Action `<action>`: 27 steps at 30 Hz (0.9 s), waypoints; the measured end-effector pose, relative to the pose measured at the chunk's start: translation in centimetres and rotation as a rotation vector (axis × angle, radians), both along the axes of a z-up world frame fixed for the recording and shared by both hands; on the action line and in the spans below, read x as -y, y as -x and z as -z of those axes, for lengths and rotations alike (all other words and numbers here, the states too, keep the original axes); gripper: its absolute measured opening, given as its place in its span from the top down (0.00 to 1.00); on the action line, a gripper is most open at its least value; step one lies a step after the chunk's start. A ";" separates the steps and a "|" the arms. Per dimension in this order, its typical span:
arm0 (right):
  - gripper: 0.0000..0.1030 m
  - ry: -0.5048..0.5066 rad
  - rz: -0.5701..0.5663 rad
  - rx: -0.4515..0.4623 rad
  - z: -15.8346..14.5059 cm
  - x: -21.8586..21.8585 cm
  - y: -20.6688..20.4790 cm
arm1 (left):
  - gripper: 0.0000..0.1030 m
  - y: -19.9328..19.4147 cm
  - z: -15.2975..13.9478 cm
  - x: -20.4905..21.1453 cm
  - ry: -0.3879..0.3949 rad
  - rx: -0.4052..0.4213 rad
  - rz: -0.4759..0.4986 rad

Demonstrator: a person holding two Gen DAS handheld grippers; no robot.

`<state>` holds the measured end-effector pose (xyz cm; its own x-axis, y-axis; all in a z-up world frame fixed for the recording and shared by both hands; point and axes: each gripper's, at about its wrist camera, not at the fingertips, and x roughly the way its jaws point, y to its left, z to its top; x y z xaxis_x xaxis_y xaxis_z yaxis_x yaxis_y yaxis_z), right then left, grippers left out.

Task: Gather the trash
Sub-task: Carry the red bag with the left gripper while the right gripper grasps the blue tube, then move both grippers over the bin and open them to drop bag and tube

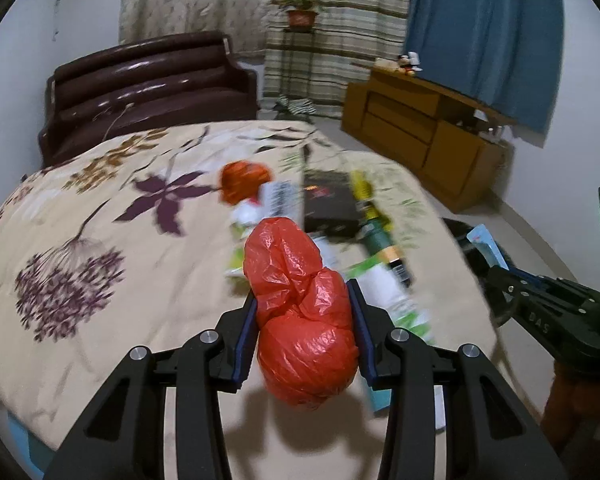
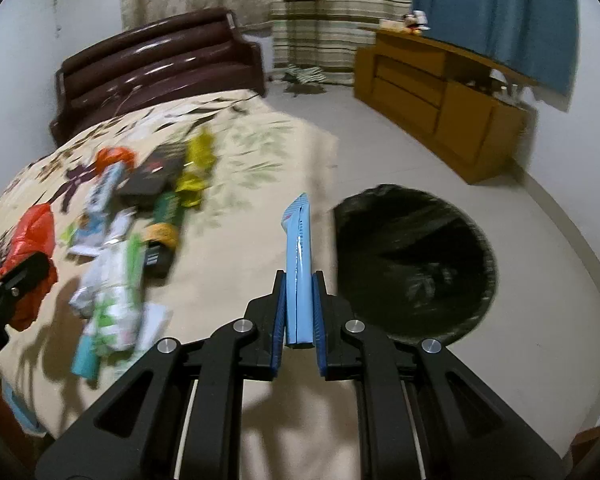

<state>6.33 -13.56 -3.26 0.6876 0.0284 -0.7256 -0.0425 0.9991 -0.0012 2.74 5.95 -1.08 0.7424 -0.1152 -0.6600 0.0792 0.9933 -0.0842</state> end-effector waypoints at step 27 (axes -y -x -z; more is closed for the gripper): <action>0.88 -0.046 0.171 0.012 0.8 14.0 -4.2 | 0.60 -8.5 0.4 18.3 -0.084 0.003 0.206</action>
<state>10.48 -27.52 -4.02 0.6936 -0.0574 -0.7181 0.1282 0.9907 0.0447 11.27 -12.30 -1.52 0.7110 -0.2095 -0.6713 0.2817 0.9595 -0.0010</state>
